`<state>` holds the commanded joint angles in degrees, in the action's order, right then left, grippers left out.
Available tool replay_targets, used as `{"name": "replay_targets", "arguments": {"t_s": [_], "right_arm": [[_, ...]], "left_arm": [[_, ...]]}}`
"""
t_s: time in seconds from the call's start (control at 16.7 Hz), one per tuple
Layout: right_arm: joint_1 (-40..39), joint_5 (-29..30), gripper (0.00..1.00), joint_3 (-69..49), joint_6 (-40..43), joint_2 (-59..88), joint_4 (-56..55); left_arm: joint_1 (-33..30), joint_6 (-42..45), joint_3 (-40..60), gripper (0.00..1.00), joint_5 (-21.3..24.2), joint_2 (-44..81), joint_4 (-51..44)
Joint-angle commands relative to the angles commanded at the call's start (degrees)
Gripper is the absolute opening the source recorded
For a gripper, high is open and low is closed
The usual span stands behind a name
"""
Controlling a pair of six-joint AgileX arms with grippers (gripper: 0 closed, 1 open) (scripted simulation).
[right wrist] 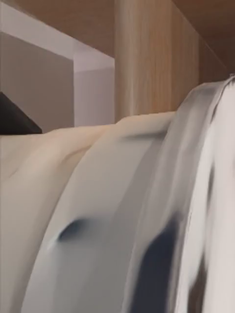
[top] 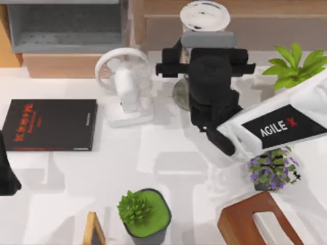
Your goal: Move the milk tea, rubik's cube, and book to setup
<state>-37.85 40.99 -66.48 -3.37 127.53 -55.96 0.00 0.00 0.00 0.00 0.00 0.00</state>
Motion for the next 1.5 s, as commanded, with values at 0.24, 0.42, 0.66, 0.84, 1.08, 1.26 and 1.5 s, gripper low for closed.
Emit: {"name": "replay_targets", "arguments": {"t_s": [0.24,0.42,0.66,0.84,1.08,1.26,1.5], "right_arm": [[0.18,0.19,0.00,0.54,0.08,2.18,-2.53],[0.01,0.19,0.00,0.08,0.21,4.10,-4.54],[-0.10,0.16,0.00,-0.18,0.24,4.84,-5.07],[-0.10,0.16,0.15,-0.18,0.24,4.84,-5.07],[-0.10,0.16,0.45,-0.18,0.24,4.84,-5.07],[-0.10,0.16,0.68,-0.18,0.24,4.84,-5.07],[-0.10,0.16,0.98,-0.18,0.24,4.84,-5.07]], "left_arm": [[0.00,0.00,0.00,1.00,0.00,0.00,0.00],[0.00,0.00,0.00,1.00,0.00,0.00,0.00],[0.00,0.00,0.00,1.00,0.00,0.00,0.00],[0.00,0.00,0.00,1.00,0.00,0.00,0.00],[0.00,0.00,0.00,1.00,0.00,0.00,0.00],[0.00,0.00,0.00,1.00,0.00,0.00,0.00],[0.00,0.00,0.00,1.00,0.00,0.00,0.00]]}}
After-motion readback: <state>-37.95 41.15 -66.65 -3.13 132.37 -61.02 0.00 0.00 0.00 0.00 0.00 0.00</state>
